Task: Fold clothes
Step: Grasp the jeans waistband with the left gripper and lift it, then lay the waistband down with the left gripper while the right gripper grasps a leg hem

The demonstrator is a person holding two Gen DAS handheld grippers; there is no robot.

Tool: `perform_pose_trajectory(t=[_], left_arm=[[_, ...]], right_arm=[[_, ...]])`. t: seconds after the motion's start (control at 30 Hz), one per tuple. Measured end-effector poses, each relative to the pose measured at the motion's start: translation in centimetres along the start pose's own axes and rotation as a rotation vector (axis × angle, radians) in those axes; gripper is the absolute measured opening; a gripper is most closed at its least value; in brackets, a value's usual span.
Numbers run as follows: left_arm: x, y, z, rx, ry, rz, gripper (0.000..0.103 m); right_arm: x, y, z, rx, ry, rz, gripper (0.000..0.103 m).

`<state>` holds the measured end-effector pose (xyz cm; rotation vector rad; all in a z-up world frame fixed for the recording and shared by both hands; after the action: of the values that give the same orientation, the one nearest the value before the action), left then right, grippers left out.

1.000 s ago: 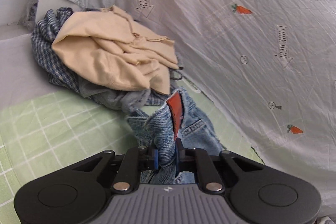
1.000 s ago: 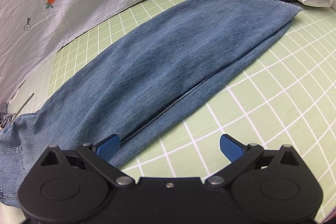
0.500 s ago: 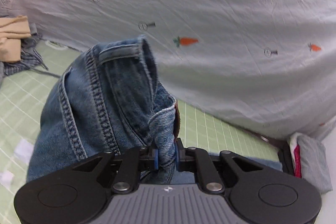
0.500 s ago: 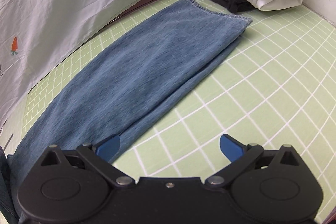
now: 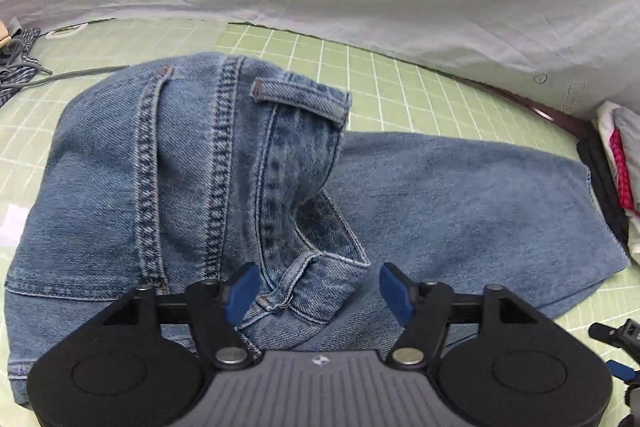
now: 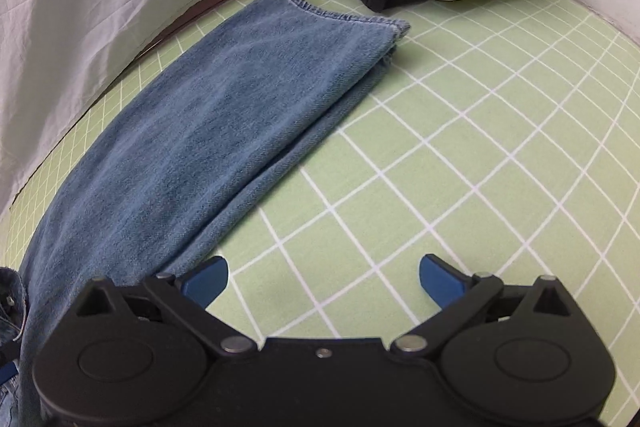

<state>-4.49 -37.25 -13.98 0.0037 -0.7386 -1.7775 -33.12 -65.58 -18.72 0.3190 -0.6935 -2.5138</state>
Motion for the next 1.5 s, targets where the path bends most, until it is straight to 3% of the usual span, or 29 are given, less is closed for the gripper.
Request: perform_pose_trajectory(t=[0.13,0.37,0.6,0.67,0.83,0.93,1.0,1.03,1.07,1.13,1.17,1.3,1.5], left_arm=[[-1.8,1.9,2.5,0.067,0.046,0.049,0.083],[-5.5,5.8,0.5,0.083,0.300,0.019,0.084],[-6.2,7.2,-3.1,0.032,0.397,0.018,0.097],[-6.3,7.2,-3.7,0.036,0.431,0.036,0.103],[-6.3,6.9,-4.1,0.043,0.456,0.051,0.103],[-6.1,6.8,-4.4,0.051,0.474,0.051,0.103],[-6.0,6.8,-4.6,0.054,0.485,0.049,0.103],[-5.9,6.7,-4.6,0.054,0.489,0.046,0.103],[-5.9,6.8,-4.7,0.054,0.490,0.043,0.103],[-6.0,6.8,-4.7,0.051,0.485,0.045,0.103],[-6.1,6.8,-4.7,0.050,0.480,0.047,0.103],[-6.4,7.2,-4.7,0.018,0.450,0.042,0.103],[-6.5,8.2,-3.8,-0.050,0.418,-0.007,0.103]], right_arm=[[-0.6,0.4,-0.7,0.031,-0.026,0.058,0.103],[0.0,2.8,-2.7,0.108,-0.077,0.095,0.103],[3.2,7.6,-5.3,0.199,-0.071,-0.065,0.103],[3.4,9.1,-6.4,0.209,-0.092,-0.052,0.103],[2.1,11.2,-8.7,0.185,-0.190,0.061,0.103],[1.2,11.6,-9.2,0.181,-0.204,0.106,0.103],[0.9,11.6,-9.1,0.192,-0.193,0.124,0.097],[0.7,11.5,-8.8,0.202,-0.181,0.142,0.084],[0.5,11.5,-8.5,0.213,-0.161,0.161,0.060],[0.0,11.5,-8.1,0.223,-0.120,0.186,0.031],[-0.2,11.6,-8.0,0.219,-0.114,0.197,0.021],[-1.4,12.1,-7.6,0.203,-0.138,0.248,0.018],[-5.6,12.5,-3.8,0.329,-0.163,0.401,0.017]])
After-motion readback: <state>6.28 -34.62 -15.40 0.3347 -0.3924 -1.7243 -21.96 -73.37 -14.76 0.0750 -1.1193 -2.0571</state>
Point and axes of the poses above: each gripper's, at about its wrist camera, not at the fingertips, and z roughly against the way its jaws point, x to its right, y to its top, the point moved 2 cm from there along -z, roughly the way its jaws point, and after that the axes turned 15 degrees about z, right-handed, at the moved point
